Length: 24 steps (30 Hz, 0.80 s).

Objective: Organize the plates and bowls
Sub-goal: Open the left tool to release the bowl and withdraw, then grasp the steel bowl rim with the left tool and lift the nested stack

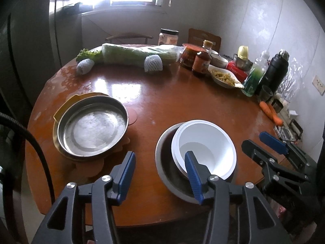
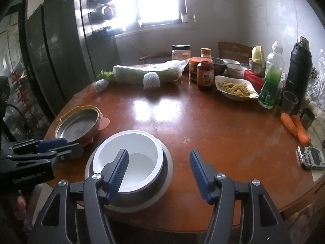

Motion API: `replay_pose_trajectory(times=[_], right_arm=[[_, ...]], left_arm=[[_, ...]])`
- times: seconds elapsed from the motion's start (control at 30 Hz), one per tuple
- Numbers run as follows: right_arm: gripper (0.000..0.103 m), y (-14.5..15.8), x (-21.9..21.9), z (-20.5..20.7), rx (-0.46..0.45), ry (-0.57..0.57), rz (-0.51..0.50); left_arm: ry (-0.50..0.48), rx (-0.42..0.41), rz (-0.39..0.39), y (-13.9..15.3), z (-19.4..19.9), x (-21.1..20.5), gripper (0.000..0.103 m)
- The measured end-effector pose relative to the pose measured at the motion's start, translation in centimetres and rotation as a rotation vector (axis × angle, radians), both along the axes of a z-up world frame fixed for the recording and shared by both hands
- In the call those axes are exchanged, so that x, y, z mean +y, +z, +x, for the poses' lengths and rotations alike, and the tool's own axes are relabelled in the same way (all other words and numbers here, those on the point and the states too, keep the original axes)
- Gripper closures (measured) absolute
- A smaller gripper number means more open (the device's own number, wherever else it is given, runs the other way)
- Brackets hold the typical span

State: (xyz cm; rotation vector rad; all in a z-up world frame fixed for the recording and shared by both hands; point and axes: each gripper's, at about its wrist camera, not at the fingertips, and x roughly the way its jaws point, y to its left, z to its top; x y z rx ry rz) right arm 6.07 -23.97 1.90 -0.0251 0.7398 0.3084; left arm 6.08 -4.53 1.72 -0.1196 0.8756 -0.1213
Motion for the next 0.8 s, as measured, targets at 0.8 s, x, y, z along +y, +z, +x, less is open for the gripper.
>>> replay_pose_trajectory(times=[0.8], right_arm=[[0.038,-1.8,-0.2,1.1,0.067,0.0,0.031]], left_arm=[[-0.03,0.096,-0.138,-2.7,1.8,-1.0,0.042]])
